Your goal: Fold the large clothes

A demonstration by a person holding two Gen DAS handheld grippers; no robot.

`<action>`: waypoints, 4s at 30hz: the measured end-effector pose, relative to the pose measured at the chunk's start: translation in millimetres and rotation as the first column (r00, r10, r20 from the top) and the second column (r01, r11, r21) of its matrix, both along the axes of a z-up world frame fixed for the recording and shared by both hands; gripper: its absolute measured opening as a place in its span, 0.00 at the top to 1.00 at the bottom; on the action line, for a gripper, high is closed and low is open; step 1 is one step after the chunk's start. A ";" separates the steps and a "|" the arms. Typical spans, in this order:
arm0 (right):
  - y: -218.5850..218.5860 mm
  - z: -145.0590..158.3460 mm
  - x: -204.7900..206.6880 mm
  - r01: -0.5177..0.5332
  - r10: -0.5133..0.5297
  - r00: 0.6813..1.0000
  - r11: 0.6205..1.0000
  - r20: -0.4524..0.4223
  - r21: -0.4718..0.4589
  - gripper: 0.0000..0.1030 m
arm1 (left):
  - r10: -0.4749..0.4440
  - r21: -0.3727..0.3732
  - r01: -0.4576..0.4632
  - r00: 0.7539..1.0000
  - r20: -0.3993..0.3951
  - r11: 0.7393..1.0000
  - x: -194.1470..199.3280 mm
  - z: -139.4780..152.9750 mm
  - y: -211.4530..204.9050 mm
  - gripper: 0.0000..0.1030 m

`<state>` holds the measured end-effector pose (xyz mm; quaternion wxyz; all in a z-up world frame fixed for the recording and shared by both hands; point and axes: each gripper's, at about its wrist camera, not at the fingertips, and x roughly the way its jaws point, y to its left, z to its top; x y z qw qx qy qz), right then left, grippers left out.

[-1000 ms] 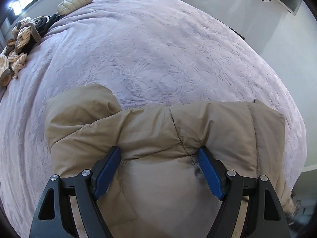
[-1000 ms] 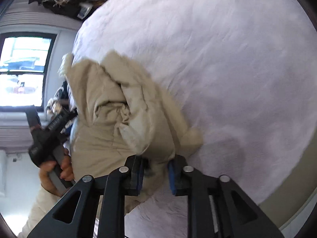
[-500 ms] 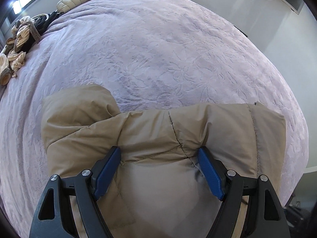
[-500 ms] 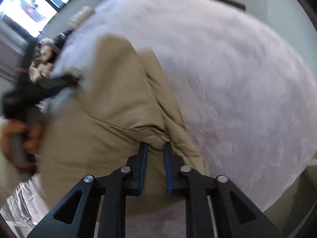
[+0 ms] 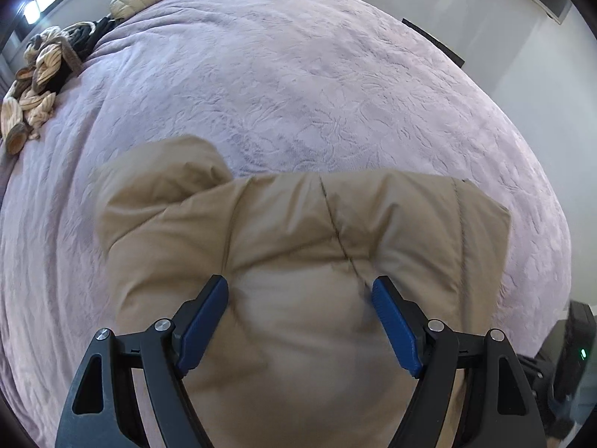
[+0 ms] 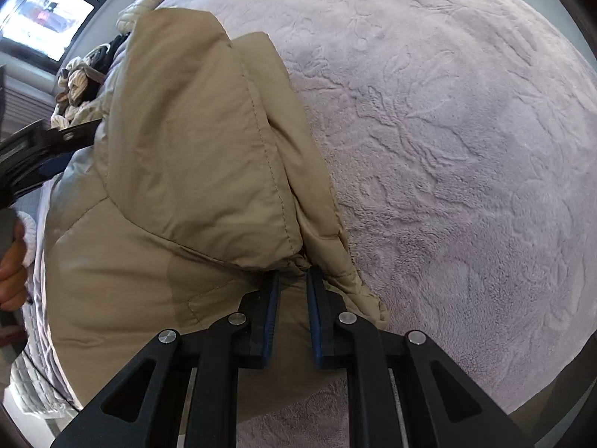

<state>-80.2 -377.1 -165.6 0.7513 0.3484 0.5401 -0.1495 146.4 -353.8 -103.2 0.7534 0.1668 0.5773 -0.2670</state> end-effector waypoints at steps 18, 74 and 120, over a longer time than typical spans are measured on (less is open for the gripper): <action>-29.7 6.2 36.2 -0.057 0.066 0.992 0.994 -0.106 0.088 0.82 | 0.201 -0.067 -0.207 0.975 -0.089 0.976 -49.5 31.8 97.8 0.00; -89.1 -39.0 163.9 -0.384 0.340 0.923 0.780 0.182 0.494 0.00 | 0.064 -0.448 -0.501 0.716 -0.695 0.740 -16.4 -127.6 181.7 0.00; 110.4 18.6 243.8 -0.487 0.335 0.868 0.718 0.366 0.497 0.48 | 0.198 -0.606 -0.504 0.843 -0.501 0.615 117.0 -17.8 419.8 0.11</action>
